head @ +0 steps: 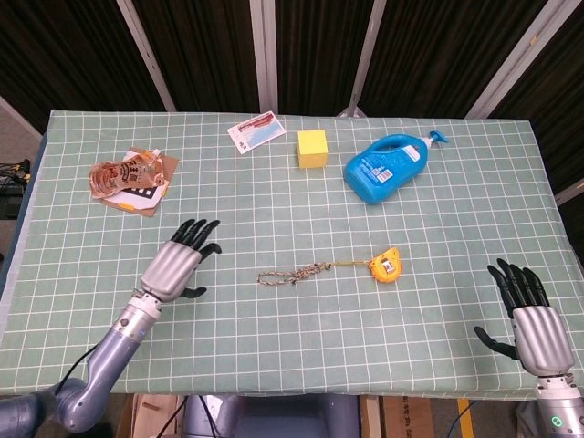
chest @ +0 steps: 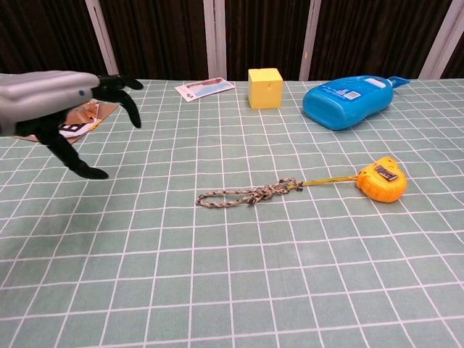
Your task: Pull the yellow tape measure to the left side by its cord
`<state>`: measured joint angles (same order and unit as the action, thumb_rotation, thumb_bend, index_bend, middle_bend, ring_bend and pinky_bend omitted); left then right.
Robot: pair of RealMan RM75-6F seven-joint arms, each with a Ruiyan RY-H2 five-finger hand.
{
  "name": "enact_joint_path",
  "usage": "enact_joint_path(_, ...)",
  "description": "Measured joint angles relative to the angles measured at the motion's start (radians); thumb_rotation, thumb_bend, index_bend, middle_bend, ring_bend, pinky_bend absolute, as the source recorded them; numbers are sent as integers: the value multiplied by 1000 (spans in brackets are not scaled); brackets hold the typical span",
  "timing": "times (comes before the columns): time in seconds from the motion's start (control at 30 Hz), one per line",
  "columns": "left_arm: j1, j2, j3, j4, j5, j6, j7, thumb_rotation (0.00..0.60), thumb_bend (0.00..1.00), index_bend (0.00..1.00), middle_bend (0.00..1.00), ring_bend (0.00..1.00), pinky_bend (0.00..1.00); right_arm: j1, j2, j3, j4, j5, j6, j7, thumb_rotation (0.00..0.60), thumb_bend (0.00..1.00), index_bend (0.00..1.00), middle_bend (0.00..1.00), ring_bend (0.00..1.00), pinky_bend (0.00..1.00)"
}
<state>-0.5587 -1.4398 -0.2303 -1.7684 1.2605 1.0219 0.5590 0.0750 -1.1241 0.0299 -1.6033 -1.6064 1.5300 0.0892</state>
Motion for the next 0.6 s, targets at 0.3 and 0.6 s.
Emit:
enact_joint_path(0.3, -104, -199, -24, 89, -164, -1, 173, 600, 234, 444, 0, 0, 0, 2, 4, -1, -3, 6, -9, 15, 600, 220, 0, 0, 0, 0)
enact_joint_path(0.6, -179, -358, -37, 204, -274, 42, 263, 600, 338, 481, 0, 0, 0, 3, 9, -2, -7, 11, -16, 30, 600, 219, 0, 0, 0, 0)
